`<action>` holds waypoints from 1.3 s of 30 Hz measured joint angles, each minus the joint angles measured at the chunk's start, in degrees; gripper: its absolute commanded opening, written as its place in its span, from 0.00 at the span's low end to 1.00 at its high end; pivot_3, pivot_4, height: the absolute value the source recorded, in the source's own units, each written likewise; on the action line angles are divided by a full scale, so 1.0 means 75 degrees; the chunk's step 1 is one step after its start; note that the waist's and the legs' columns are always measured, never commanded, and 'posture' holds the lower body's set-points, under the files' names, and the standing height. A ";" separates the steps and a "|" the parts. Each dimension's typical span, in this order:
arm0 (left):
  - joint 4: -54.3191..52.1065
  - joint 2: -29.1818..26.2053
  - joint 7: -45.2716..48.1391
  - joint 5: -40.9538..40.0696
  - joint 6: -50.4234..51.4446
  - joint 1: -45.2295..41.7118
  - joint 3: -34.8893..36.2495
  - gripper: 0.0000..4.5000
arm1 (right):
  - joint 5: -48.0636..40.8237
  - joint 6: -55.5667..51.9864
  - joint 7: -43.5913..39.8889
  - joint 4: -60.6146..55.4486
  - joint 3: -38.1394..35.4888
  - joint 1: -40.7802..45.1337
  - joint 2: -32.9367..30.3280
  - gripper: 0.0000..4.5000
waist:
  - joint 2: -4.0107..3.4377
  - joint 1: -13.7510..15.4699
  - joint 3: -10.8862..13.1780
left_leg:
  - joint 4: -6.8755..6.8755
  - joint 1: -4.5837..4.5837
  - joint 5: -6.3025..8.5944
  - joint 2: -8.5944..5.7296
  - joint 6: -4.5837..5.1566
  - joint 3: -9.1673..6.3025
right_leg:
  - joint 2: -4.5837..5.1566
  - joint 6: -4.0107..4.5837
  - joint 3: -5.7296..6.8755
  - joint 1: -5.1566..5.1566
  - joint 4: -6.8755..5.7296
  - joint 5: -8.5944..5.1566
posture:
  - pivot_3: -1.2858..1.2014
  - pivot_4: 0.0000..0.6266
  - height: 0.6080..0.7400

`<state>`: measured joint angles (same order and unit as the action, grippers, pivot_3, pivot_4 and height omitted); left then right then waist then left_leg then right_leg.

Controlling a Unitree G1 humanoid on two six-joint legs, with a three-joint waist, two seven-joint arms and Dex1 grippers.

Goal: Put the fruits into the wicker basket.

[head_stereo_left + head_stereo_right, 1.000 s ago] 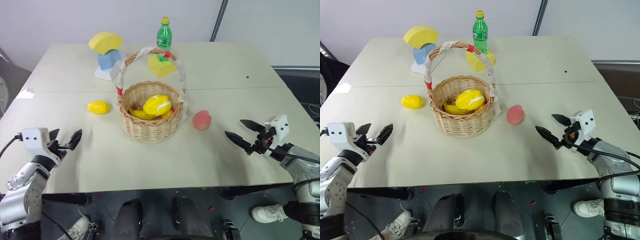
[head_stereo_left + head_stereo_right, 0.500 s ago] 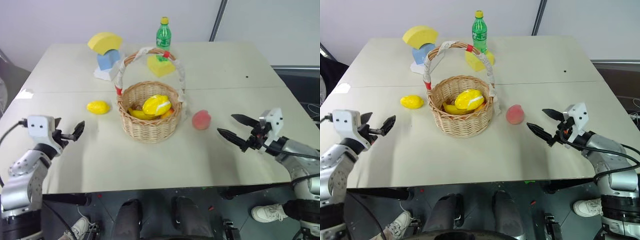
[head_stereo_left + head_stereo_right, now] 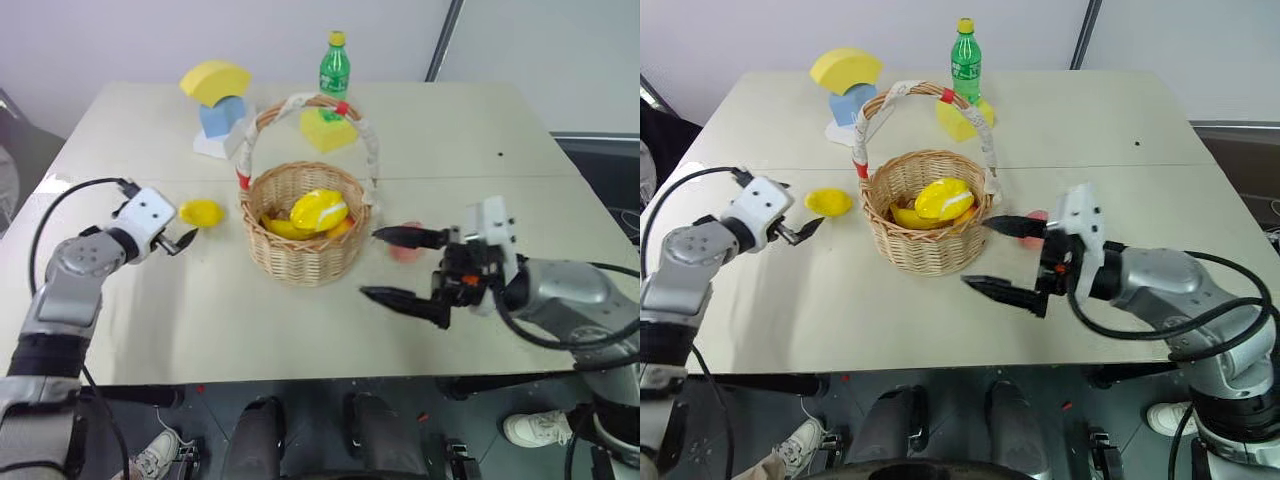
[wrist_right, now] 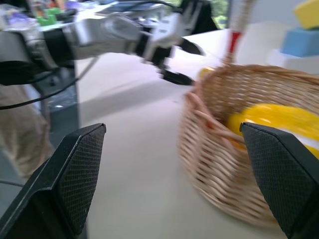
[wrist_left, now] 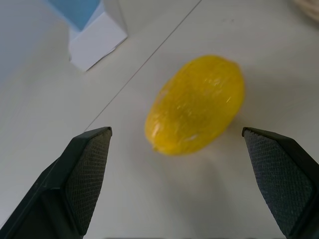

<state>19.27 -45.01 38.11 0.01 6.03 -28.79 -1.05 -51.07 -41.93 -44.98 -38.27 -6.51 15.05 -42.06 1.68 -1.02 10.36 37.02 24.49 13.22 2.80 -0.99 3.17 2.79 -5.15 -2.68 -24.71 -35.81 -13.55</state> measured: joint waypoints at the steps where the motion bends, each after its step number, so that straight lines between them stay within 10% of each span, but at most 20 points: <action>1: 0.0194 0.0045 0.0116 0.0034 -0.0072 -0.0155 -0.0072 1.00 | -0.0010 0.0000 0.0047 -0.0020 0.0032 0.0006 0.0004 1.00 | 0.0000 0.0015 0.0000 | 0.0001 0.0000 0.0000 -0.0006 0.0000 0.0002 | -0.0001 0.0000 0.0000 0.0000 0.0000 0.0000 | 0.52 0.24 1.00; 12: 0.2610 0.0523 0.0443 0.0900 -0.1191 -0.1632 -0.0823 1.00 | 0.0216 0.0475 0.0089 -0.0092 0.0287 -0.0401 0.0182 1.00 | 0.0004 0.0051 -0.0001 | 0.0018 -0.0003 -0.0002 -0.0012 0.0003 -0.0003 | -0.0025 -0.0006 0.0003 0.0002 -0.0024 0.0002 | 0.52 0.24 1.00; 18: 0.3184 0.0725 0.0385 0.0956 -0.1633 -0.1838 -0.0830 0.52 | 0.0407 0.0529 0.0275 -0.0152 0.0472 -0.0404 0.0362 1.00 | 0.0005 0.0046 -0.0002 | 0.0019 -0.0005 -0.0002 -0.0011 0.0003 -0.0004 | -0.0027 -0.0009 0.0003 0.0002 -0.0031 0.0003 | 0.52 0.24 1.00; 23: 0.3081 0.0663 0.0397 0.0800 -0.1592 -0.1698 -0.0603 0.52 | 0.0448 0.0530 0.0427 -0.0234 0.0530 -0.0318 0.0371 1.00 | 0.0006 0.0014 -0.0002 | 0.0020 -0.0006 -0.0002 -0.0009 0.0003 -0.0004 | -0.0030 -0.0010 0.0003 0.0001 -0.0034 0.0003 | 0.52 0.24 1.00; 32: -0.2840 0.0530 0.1328 -0.3721 0.2024 0.0770 0.2070 0.52 | 0.0481 0.0487 0.0275 0.0113 0.0133 -0.0121 -0.0049 1.00 | 0.0021 0.0093 0.0004 | 0.0024 -0.0009 -0.0002 0.0007 0.0002 -0.0028 | -0.0012 -0.0005 0.0020 0.0022 -0.0039 0.0000 | 0.52 0.24 1.00; 39: -0.4973 0.1844 0.0116 -0.4424 0.3682 0.0141 0.0721 0.52 | 0.0736 0.0590 0.0056 0.0740 0.0021 -0.0024 -0.0230 1.00 | 0.0024 0.0120 0.0001 | 0.0054 -0.0022 -0.0003 -0.0018 0.0003 -0.0021 | -0.0024 -0.0006 0.0011 0.0045 -0.0033 0.0001 | 0.52 0.24 1.00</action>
<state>-18.03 -31.18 38.98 -33.16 33.64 -27.73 4.36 -45.55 -37.51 -44.56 -32.72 -6.36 14.87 -43.78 1.87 -0.12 10.36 37.43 24.32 13.20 2.66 -0.97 3.02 2.60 -5.19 -2.59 -24.37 -36.06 -13.54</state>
